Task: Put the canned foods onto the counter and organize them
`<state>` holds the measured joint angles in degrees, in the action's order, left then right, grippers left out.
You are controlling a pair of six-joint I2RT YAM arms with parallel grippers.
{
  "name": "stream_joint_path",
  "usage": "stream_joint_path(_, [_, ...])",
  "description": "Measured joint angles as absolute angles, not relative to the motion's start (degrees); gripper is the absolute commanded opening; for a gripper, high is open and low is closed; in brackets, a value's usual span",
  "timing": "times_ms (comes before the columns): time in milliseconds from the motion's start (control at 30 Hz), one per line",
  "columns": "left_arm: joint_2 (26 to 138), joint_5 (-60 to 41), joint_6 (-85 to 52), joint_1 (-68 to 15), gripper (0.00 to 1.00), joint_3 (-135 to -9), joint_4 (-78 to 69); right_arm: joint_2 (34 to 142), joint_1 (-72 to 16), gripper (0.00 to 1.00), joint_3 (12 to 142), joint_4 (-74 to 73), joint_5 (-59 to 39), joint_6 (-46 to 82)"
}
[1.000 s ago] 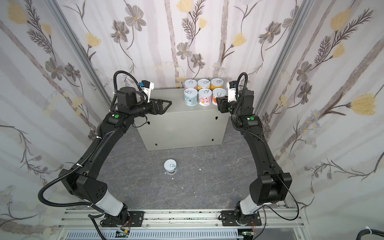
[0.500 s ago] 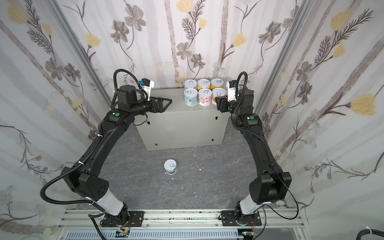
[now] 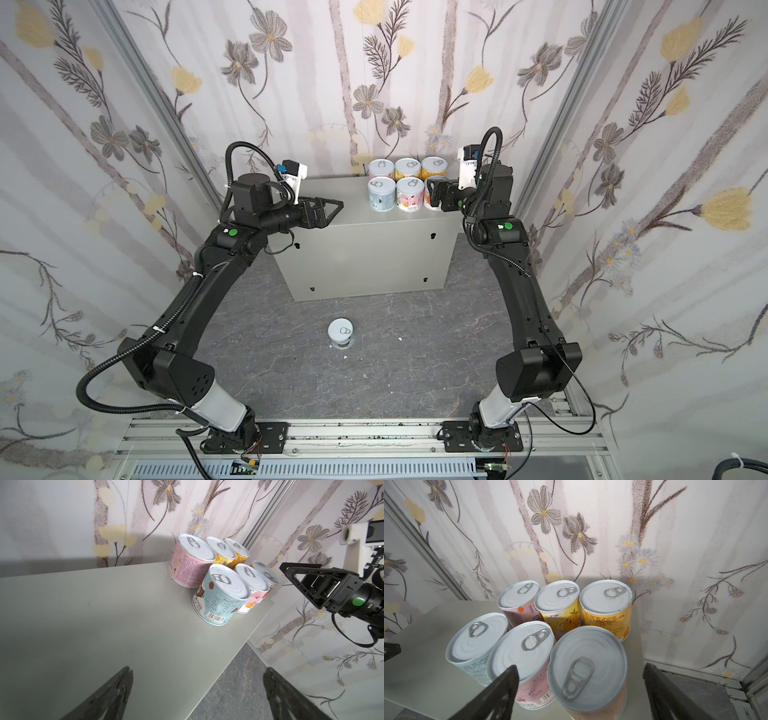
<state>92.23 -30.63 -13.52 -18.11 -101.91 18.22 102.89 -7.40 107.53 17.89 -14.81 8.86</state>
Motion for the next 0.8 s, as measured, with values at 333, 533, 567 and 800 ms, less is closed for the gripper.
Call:
stream_joint_path(333, [89.8,-29.5,-13.2,-18.0,1.00,-100.8,18.3,111.4,-1.1,1.00,120.9,19.2,-18.2,18.1])
stream_joint_path(533, [88.4,-28.5,-12.2,-17.5,1.00,-100.7,19.0,116.2,-0.1,1.00,124.3,19.3,-21.1,18.2])
stream_joint_path(567, [88.0,-28.5,-12.2,-17.5,1.00,-100.7,19.2,116.3,-0.4,1.00,124.4,18.9,-21.1,18.0])
stream_joint_path(800, [85.6,-27.6,-11.6,-17.3,1.00,-99.6,20.3,117.4,-1.8,1.00,123.9,14.5,-21.9,19.7])
